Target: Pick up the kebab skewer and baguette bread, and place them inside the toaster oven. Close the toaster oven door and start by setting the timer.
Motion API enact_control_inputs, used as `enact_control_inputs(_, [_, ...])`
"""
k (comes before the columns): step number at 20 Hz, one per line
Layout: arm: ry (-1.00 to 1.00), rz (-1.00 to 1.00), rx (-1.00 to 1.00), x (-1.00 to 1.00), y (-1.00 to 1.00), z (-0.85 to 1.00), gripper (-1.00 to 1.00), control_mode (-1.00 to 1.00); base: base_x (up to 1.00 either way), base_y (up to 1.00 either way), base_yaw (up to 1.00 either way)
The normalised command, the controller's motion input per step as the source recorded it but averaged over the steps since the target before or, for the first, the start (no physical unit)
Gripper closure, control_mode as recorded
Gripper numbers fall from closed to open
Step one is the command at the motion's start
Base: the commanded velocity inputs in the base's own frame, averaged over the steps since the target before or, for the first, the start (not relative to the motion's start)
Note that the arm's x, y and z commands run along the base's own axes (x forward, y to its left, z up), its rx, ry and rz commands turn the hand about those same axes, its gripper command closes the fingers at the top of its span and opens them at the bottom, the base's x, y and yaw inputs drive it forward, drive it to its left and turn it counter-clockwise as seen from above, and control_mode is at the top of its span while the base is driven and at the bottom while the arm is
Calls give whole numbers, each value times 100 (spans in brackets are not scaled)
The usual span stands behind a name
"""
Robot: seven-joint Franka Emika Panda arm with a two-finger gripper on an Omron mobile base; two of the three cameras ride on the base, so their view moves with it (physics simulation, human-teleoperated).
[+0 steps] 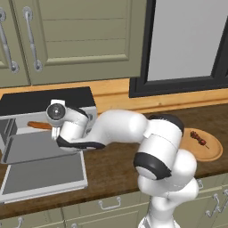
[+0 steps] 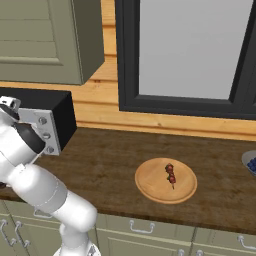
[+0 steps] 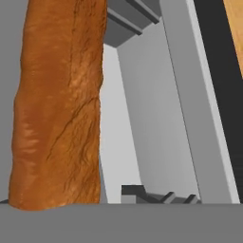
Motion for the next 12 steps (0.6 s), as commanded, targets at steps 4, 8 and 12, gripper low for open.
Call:
enact_control_inputs(4, [5, 0, 0, -24, 1, 0, 100, -100, 0, 0, 0])
enact_control_inputs(8, [15, 0, 3, 2, 0, 0, 100, -100, 0, 0, 0])
enact_control_inputs(12, [0, 0, 0, 22, -5, -5, 100, -100, 0, 0, 0])
